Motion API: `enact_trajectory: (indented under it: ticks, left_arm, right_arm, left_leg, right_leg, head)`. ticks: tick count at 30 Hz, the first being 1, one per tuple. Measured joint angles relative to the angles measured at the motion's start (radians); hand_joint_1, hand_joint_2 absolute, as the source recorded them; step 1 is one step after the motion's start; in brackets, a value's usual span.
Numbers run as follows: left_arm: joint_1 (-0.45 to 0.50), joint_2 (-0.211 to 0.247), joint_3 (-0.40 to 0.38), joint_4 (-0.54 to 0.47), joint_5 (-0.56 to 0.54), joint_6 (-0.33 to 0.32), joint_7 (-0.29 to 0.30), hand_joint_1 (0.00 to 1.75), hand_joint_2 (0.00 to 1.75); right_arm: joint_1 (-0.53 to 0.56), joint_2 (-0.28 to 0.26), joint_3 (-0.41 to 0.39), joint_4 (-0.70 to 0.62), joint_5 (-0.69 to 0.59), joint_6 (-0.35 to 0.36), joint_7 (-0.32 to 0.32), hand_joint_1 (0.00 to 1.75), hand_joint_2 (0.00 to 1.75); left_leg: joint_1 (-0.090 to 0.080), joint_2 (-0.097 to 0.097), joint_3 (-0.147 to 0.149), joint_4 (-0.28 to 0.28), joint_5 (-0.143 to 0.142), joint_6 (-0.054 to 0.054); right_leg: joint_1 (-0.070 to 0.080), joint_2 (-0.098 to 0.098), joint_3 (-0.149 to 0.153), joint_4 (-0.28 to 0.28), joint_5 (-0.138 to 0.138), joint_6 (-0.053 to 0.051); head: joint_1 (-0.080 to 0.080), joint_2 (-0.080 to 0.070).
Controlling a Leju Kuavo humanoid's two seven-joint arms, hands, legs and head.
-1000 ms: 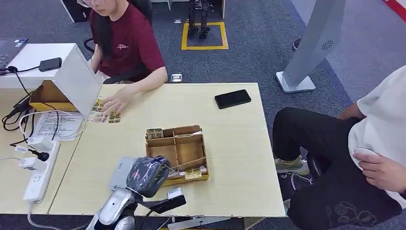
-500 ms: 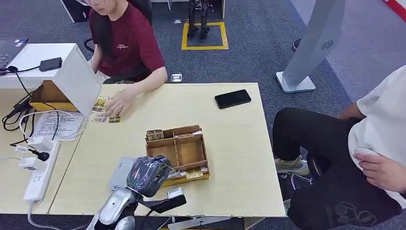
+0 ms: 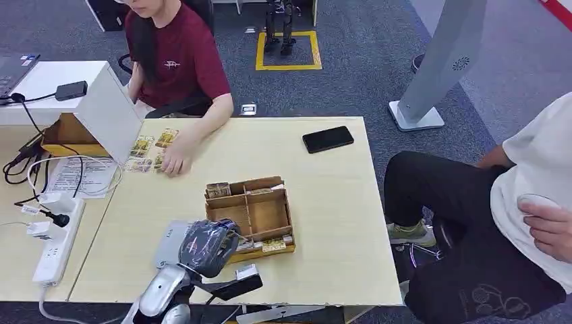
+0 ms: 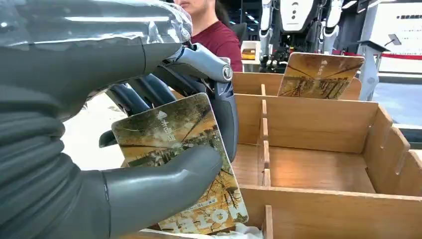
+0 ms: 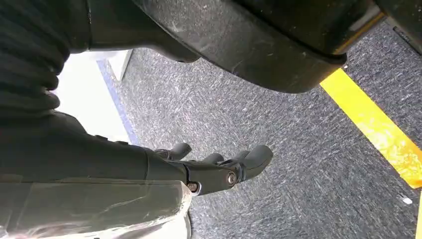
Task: Pass the card to the sensor for recognition and then transmit it.
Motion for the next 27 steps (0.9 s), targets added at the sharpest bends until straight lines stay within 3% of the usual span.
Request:
enact_trajectory:
  ticks: [13, 21, 27]
  left_arm:
    - [-0.073, -0.003, 0.053, -0.074, 0.078, -0.023, -0.007, 1.75, 1.75]
    - [-0.159, 0.013, 0.093, -0.149, 0.101, -0.070, 0.011, 1.75, 1.75]
    - [-0.254, 0.014, 0.127, -0.111, -0.038, -0.056, 0.089, 1.75, 1.75]
  right_arm:
    - [0.001, 0.000, 0.003, 0.000, 0.000, 0.000, 0.000, 0.00, 1.75]
    - [0.000, -0.001, 0.005, 0.000, 0.000, 0.002, -0.003, 0.00, 1.75]
    - [-0.007, -0.001, 0.031, 0.000, 0.000, 0.023, 0.006, 0.00, 1.75]
  left_leg:
    - [0.000, 0.000, 0.000, 0.000, 0.001, 0.000]
    - [0.000, 0.000, 0.000, 0.000, 0.001, 0.000]
    - [0.000, -0.001, 0.000, 0.000, 0.001, 0.000]
  right_leg:
    - [0.000, 0.000, 0.000, 0.000, 0.000, 0.000]
    - [0.000, -0.001, 0.000, 0.000, 0.000, 0.000]
    - [0.000, 0.000, 0.000, 0.000, 0.001, 0.000]
  head:
    - [0.000, 0.000]
    - [0.000, 0.000]
    - [0.000, 0.000]
